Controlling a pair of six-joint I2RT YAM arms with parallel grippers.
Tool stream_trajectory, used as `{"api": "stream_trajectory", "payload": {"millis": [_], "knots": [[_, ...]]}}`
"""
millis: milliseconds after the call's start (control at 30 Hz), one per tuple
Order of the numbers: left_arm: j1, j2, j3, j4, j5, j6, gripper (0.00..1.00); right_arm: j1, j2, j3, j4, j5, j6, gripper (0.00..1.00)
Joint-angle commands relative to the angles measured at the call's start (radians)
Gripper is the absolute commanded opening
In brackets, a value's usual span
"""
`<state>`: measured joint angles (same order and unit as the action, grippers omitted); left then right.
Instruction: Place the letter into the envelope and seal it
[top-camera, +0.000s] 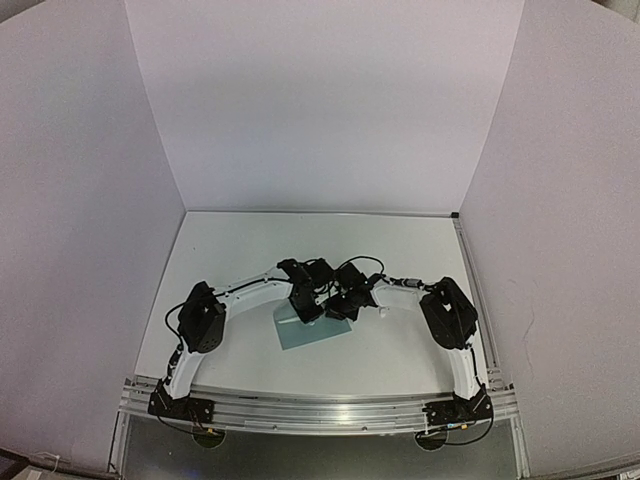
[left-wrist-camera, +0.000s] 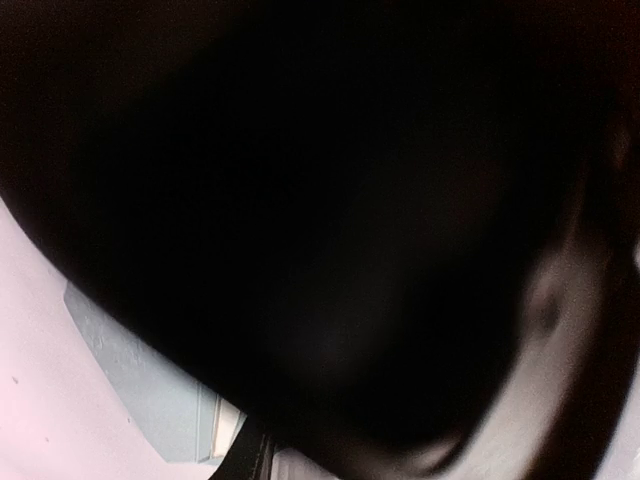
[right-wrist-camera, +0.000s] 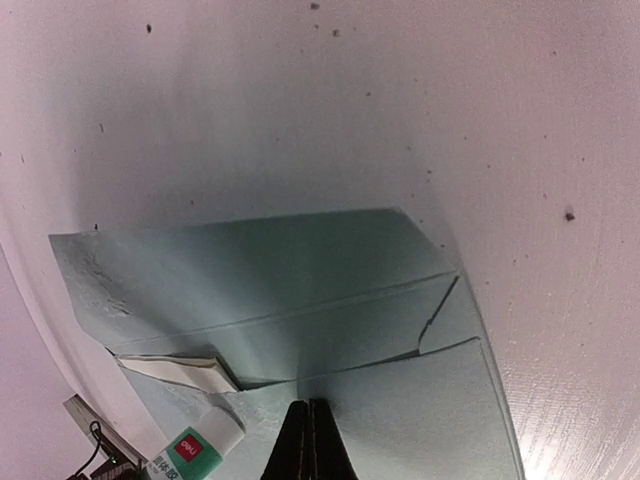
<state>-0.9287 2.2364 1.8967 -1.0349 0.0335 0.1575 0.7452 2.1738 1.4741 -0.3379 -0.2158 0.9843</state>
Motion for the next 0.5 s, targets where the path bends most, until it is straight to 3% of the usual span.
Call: {"api": "stream_trajectory", "payload": {"millis": [0,233,467], "knots": [[-0.017,-0.094,-0.086,-0.145,-0.023,0.067,0.0,0.004,0.035,-0.031,-0.047,0.036,-0.017,0.0],[-0.016,-0.13,-0.125,-0.154,-0.014,0.072,0.0,0.003,0.039,-0.029,-0.047,0.032,-0.022,0.0],[-0.016,-0.11,-0.105,-0.025,-0.024,0.059,0.0,0.004,0.047,-0.022,-0.047,0.021,-0.018,0.0]]}}
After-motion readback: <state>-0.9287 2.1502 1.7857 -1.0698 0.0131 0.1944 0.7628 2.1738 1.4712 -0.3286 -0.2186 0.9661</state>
